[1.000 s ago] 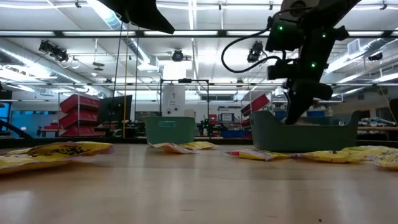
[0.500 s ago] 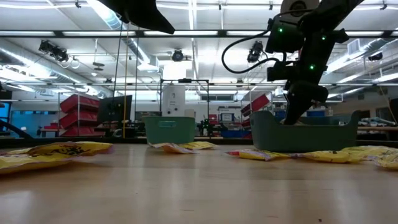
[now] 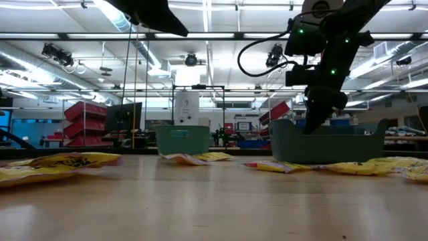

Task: Sort candy
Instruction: Put the white chocolate bar into the blue bin

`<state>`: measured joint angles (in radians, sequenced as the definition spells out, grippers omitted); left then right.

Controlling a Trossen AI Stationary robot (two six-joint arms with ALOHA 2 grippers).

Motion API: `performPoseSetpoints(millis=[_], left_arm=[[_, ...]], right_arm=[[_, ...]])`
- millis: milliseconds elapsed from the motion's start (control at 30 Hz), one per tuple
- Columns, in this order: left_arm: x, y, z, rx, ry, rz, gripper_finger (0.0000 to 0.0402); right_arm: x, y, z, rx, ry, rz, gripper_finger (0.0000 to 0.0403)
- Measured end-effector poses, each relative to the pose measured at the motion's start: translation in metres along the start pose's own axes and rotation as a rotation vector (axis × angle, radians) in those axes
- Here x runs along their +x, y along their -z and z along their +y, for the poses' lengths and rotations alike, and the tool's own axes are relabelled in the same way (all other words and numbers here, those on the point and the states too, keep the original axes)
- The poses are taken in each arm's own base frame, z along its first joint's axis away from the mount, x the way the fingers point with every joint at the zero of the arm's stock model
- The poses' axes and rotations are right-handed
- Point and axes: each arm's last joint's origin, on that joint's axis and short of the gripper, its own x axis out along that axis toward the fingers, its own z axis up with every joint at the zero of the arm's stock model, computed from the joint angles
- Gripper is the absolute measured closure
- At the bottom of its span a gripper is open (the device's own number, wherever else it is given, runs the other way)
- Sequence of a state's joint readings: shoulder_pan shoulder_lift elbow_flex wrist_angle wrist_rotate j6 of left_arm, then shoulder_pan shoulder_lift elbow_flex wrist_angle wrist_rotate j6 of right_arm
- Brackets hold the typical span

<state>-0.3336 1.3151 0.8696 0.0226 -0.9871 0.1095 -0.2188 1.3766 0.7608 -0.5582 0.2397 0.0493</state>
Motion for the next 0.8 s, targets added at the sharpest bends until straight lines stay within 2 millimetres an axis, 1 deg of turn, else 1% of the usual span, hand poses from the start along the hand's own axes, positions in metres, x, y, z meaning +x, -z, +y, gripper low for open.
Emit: performPoseSetpoints(millis=[200,333,567,800], left_arm=[[0.000,0.004,-0.003,-0.005,0.058,0.001,0.0339],[0.001,0.008,-0.004,0.008,0.067,0.010,0.0339],[0.001,0.008,-0.004,0.008,0.066,0.007,0.0339],[0.000,0.008,-0.004,-0.009,0.067,0.008,0.0339]], right_arm=[[-0.004,-0.006,-0.001,0.023,0.008,-0.022,0.0268],[-0.010,-0.014,-0.002,0.032,0.012,-0.048,0.0250],[-0.019,-0.025,-0.005,0.027,0.038,-0.093,0.0248],[-0.027,-0.026,-0.006,0.021,0.038,-0.103,0.0245]])
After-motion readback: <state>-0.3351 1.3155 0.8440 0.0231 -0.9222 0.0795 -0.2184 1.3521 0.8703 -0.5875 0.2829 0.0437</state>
